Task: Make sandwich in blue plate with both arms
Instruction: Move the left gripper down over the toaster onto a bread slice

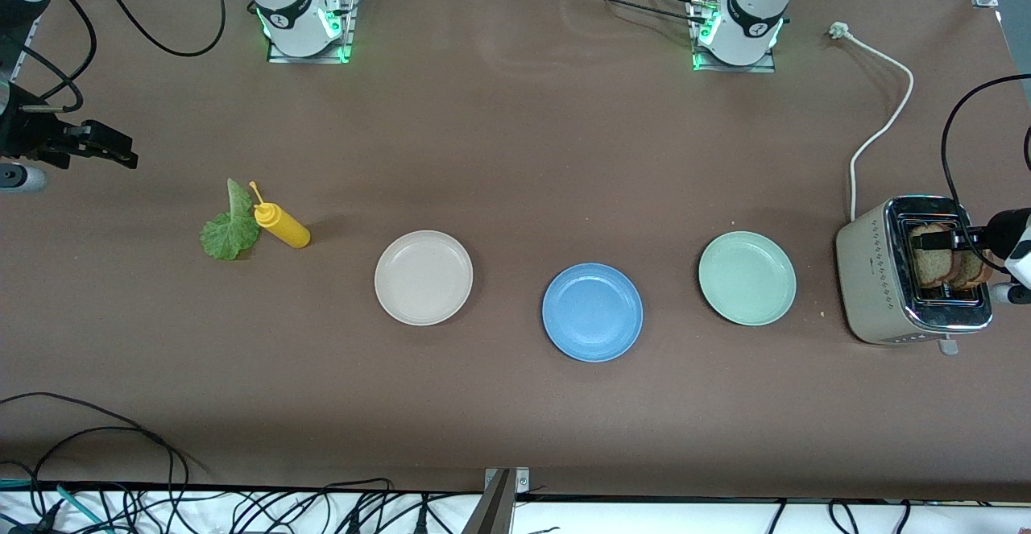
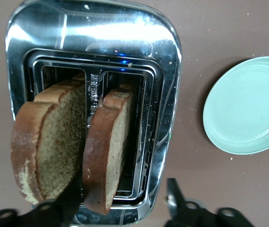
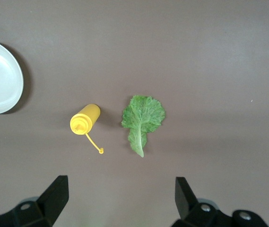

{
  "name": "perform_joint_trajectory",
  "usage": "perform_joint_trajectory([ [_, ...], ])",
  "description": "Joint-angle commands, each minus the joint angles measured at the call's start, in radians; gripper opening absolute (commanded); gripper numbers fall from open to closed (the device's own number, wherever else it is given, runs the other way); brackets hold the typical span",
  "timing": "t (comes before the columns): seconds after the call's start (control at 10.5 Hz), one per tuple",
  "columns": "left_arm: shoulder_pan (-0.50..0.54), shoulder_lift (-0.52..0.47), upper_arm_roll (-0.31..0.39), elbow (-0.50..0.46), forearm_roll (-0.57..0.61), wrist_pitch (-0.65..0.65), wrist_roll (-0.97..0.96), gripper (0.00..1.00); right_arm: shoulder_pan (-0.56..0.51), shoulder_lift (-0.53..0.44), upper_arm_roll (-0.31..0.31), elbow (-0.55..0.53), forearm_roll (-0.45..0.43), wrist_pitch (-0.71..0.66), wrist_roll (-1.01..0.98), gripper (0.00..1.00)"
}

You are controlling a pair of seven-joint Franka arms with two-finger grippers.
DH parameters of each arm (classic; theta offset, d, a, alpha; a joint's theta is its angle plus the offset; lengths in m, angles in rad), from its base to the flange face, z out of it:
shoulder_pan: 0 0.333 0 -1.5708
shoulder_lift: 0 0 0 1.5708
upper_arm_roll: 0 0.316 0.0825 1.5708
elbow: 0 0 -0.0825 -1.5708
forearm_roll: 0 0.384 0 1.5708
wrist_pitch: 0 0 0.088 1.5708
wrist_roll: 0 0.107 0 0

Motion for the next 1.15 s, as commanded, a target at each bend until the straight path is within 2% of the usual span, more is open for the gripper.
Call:
perform_joint_trajectory([
  [0.0,0.009,0.014,-0.008,0.021,0.007,0.003,0.043,0.70,-0.005,-0.006,-0.004,-0.005,0.013,-0.002,-0.021,1.00],
  [0.19,0.013,0.020,-0.008,0.021,0.007,0.003,0.043,0.71,-0.005,-0.006,-0.004,-0.005,0.012,-0.002,-0.021,1.00],
  [0.29,0.017,0.022,-0.008,0.021,0.008,0.003,0.044,0.61,-0.005,-0.006,-0.004,-0.005,0.012,-0.002,-0.022,1.00],
  [0.48,0.017,0.020,-0.007,0.021,0.008,0.000,0.057,0.14,-0.005,-0.006,-0.004,-0.005,0.012,-0.002,-0.022,1.00],
  [0.57,0.017,0.020,-0.008,0.021,0.010,0.003,0.058,0.00,-0.005,-0.006,-0.004,-0.005,0.012,-0.002,-0.022,1.00],
  [1.05,0.017,0.019,-0.008,0.024,0.011,-0.003,0.058,0.00,-0.005,-0.006,-0.004,-0.005,0.012,-0.004,-0.022,1.00],
])
